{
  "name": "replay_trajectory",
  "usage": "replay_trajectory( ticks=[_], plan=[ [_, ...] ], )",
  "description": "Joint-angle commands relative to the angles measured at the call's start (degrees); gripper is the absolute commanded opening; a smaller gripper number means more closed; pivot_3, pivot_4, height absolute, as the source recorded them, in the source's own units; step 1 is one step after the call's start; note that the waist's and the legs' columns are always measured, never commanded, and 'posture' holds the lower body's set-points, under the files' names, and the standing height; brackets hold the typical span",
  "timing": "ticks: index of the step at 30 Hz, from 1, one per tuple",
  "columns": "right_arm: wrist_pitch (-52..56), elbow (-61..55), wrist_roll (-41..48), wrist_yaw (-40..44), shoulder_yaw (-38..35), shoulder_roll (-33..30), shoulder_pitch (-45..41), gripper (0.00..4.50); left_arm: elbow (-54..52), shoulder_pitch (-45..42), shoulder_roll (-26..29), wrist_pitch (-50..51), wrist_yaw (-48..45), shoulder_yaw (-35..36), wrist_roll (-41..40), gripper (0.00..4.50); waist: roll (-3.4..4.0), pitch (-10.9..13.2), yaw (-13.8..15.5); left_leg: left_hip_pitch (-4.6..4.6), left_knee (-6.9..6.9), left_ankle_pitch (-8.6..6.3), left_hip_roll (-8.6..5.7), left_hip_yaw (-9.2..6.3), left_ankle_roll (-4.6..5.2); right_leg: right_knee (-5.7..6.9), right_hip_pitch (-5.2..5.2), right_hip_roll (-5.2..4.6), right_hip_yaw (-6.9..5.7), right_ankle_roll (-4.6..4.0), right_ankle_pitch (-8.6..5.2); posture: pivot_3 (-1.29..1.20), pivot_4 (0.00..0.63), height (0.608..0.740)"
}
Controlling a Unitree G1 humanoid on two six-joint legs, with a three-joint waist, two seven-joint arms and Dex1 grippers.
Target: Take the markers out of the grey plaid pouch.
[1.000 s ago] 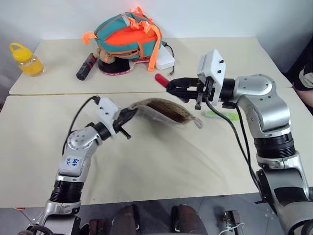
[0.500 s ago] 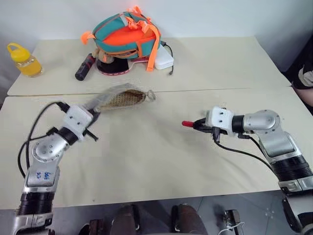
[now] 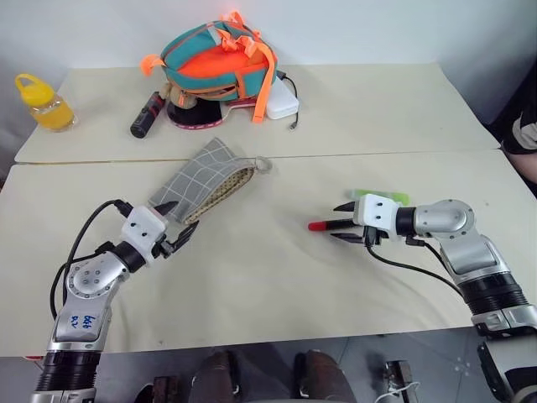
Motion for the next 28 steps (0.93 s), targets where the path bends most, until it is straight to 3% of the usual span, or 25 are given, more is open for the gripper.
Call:
replay_trajectory(
  ticks=[1, 2, 7, 12, 17, 20, 28],
  plan=[
    [3.98, -4.20, 5.63, 0.55, -3.66, 0.93, 1.38, 4.23, -4.55, 1.27, 0.22, 1.60, -1.47, 3.24, -4.60, 4.38, 0.00, 0.00, -0.05, 0.01, 0.00, 0.00, 0.00, -0.02, 0.00, 0.00, 0.01, 0.01, -0.01, 0.00, 0.00, 0.00, 0.150, 0.740],
    [5.52, -5.56, 7.59, 0.59, -4.53, 1.49, 1.85, 4.48, -5.62, 1.95, 0.01, 2.67, -1.98, 4.15, -6.58, 4.50, 0.00, 0.00, -0.09, 0.00, 0.00, 0.00, 0.01, -0.02, 0.00, 0.00, 0.01, 0.01, -0.01, 0.00, 0.00, 0.00, 0.150, 0.740],
    [15.09, -11.71, 19.73, -1.80, -11.46, 6.27, 5.63, 4.48, -12.89, 6.25, -2.54, 13.58, -0.72, 9.82, -20.21, 4.50, 0.00, 0.00, -0.05, 0.01, 0.03, 0.00, 0.02, -0.10, 0.00, 0.09, 0.03, 0.02, 0.01, 0.00, 0.00, 0.00, 0.150, 0.740],
    [20.06, -20.64, 28.68, -2.89, -17.12, 8.10, 14.37, 4.48, -16.05, 12.14, -2.53, 15.01, 0.68, 14.80, -20.94, 4.50, -0.01, -0.01, 0.30, 0.02, 0.02, -0.01, -0.04, -0.26, 0.01, -0.05, 0.20, 0.00, -0.06, 0.00, 0.00, 0.00, 0.150, 0.740],
    [10.74, -20.30, 25.29, -1.71, -20.89, 6.41, 23.59, 4.48, -13.77, 17.58, -1.31, 12.30, -2.69, 19.54, -20.38, 4.50, -0.02, -0.01, 0.21, 0.04, 0.00, -0.05, -0.06, -0.29, 0.04, -0.22, 0.31, 0.01, -0.13, 0.00, 0.00, 0.00, 0.150, 0.740],
    [1.33, -12.41, 21.06, -5.47, -24.70, 6.39, 23.80, 4.48, -12.41, 20.47, -2.63, 11.34, -2.78, 21.49, -20.55, 4.50, -0.02, -0.01, -0.17, 0.14, 0.06, -0.04, -0.07, -0.22, 0.07, -0.23, 0.40, 0.01, -0.08, -0.02, -0.01, 0.00, 0.150, 0.740],
    [-4.27, -4.32, 19.83, -6.45, -26.25, 6.28, 24.77, 4.48, -9.67, 23.09, -4.12, 9.05, -3.90, 21.77, -19.62, 4.50, -0.02, -0.02, -0.15, 0.27, 0.00, -0.03, -0.05, -0.23, 0.04, -0.19, 0.47, 0.03, -0.04, -0.03, -0.01, 0.00, 0.150, 0.740]
  ],
)
